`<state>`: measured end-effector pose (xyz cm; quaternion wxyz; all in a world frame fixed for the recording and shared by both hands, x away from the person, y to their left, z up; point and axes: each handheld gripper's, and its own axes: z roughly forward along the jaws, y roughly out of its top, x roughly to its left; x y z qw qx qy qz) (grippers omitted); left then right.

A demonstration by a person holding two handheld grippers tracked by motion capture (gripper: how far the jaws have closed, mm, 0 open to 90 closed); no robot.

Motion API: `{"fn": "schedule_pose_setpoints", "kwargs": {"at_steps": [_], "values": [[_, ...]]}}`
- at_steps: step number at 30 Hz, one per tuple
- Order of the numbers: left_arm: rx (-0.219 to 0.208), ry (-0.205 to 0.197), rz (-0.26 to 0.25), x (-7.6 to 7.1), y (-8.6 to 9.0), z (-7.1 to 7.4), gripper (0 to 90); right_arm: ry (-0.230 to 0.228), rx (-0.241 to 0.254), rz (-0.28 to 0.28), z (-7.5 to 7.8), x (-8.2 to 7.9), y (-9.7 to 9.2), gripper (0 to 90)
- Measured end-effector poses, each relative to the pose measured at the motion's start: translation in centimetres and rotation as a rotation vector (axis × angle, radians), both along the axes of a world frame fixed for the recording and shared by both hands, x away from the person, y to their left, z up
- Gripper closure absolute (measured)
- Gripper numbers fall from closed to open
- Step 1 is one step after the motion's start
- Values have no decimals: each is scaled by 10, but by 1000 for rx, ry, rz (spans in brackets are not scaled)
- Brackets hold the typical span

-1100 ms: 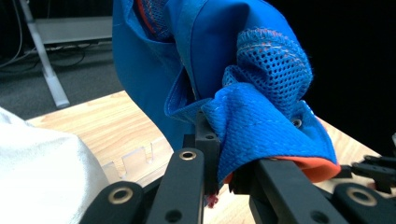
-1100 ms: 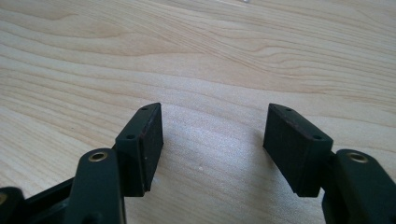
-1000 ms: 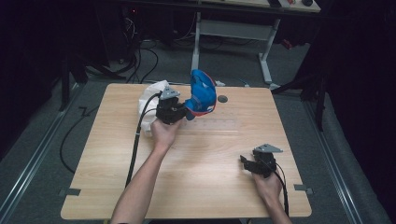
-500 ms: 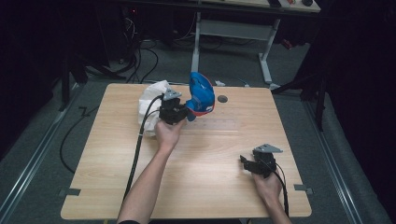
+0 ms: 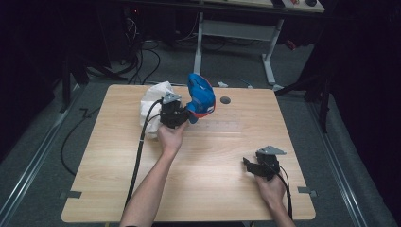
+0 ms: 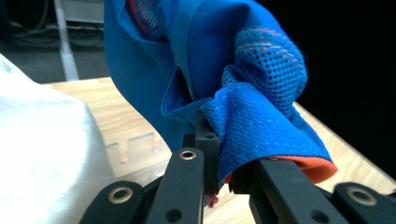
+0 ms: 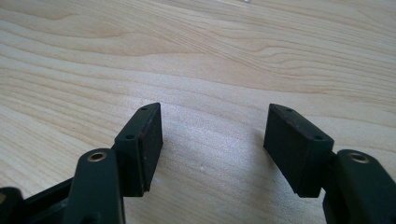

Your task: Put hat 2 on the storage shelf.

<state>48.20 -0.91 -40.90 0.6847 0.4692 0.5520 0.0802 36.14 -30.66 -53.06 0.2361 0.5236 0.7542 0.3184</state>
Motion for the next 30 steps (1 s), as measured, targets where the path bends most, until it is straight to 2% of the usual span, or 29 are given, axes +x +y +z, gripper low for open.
{"fn": "schedule_pose_setpoints", "kwargs": {"at_steps": [4, 8, 12, 13, 17, 20, 22, 26, 30], "values": [[31, 5, 21, 2, -3, -6, 853, 1, 0, 0, 0, 0, 0, 374], [35, 15, 19, 4, -3, -14, 852, 0, 0, 3, 0, 0, 0, 374], [62, 44, 20, 5, -5, -27, 847, 0, 0, 5, 0, 0, 0, 374], [58, 50, 14, 4, -5, -29, 844, 0, 0, 5, 0, 0, 0, 374], [89, 48, 26, 1, -2, -31, 817, 0, 0, 7, 0, 0, 0, 374], [150, 52, 29, -1, -1, -33, 737, 0, 0, 7, 0, 0, 0, 374], [171, 43, 40, -3, 1, -33, 650, 0, 0, 7, 0, 0, 0, 374], [223, 53, 55, -7, 5, -33, 468, 0, 1, 7, 0, 0, 0, 374], [239, 40, 51, -16, 12, -35, 392, 1, 1, 7, 0, 0, 1, 374]]}}
